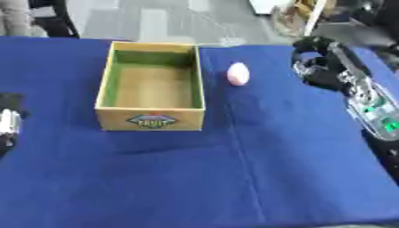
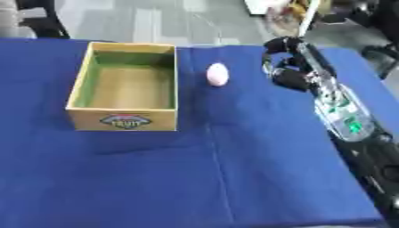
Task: Pick up objects on the table and place them in the box.
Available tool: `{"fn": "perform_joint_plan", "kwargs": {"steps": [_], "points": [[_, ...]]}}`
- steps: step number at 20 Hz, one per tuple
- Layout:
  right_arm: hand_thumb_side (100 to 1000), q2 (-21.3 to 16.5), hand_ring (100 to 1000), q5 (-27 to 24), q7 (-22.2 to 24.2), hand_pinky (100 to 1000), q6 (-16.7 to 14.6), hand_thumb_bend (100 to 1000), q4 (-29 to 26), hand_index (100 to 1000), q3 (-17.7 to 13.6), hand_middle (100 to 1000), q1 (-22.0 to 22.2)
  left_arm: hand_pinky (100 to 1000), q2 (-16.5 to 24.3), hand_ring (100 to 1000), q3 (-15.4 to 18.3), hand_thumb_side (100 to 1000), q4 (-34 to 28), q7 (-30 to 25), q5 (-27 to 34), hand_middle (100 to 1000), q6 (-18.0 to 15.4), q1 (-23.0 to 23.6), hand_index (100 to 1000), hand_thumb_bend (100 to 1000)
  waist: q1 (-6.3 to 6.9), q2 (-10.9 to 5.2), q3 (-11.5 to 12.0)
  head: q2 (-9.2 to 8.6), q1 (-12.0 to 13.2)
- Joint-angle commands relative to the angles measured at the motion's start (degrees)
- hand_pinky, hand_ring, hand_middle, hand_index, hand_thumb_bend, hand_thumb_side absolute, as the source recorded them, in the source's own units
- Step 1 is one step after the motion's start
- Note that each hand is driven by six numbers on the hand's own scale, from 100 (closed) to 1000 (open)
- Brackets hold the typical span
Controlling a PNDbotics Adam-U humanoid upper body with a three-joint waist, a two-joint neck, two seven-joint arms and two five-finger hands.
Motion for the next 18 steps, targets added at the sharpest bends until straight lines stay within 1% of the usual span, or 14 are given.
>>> {"fn": "perform_joint_plan", "kwargs": {"steps": [1, 10, 13, 14, 16, 18], "points": [[198, -1.97, 797, -0.16, -0.14, 505, 0.01, 100, -1.29, 741, -0.49, 608, -0.68, 635, 1.03, 748, 0.15, 100, -1.26, -0.51, -0.03, 535, -0.16, -0.6, 649, 100, 0.17, -0.92, -0.1, 0.07, -0.13], [198, -2.0, 797, -0.2, -0.16, 505, 0.02, 100, -1.33, 741, -0.49, 608, -0.65, 635, 0.99, 748, 0.22, 100, -1.23, -0.99, -0.15, 535, -0.41, -0.56, 649, 100, 0.2, -0.94, -0.12, 0.08, -0.14], [202, -2.02, 797, -0.15, -0.12, 505, 0.03, 100, -1.34, 741, -0.44, 608, -0.63, 633, 0.97, 746, 0.31, 165, -1.18, -0.36, 0.09, 532, -0.3, -0.55, 596, 100, 0.21, -0.94, -0.11, 0.07, -0.17], [198, -2.05, 797, -0.11, -0.1, 505, 0.01, 100, -1.37, 741, -0.41, 608, -0.65, 633, 0.98, 746, 0.3, 169, -1.2, -0.06, 0.2, 532, -0.28, -0.56, 594, 100, 0.21, -0.94, -0.11, 0.07, -0.18], [198, -2.12, 797, -0.03, -0.04, 506, -0.02, 100, -1.37, 741, -0.33, 608, -0.73, 634, 1.01, 747, 0.21, 136, -1.23, 0.11, 0.28, 534, -0.29, -0.59, 604, 100, 0.18, -0.92, -0.06, 0.05, -0.19], [198, -2.25, 798, 0.21, 0.15, 507, -0.05, 100, -1.24, 742, -0.16, 609, -0.91, 635, 1.04, 749, 0.1, 100, -1.27, -0.23, 0.18, 536, -0.32, -0.65, 639, 100, 0.15, -0.86, 0.08, -0.03, -0.14]]}}
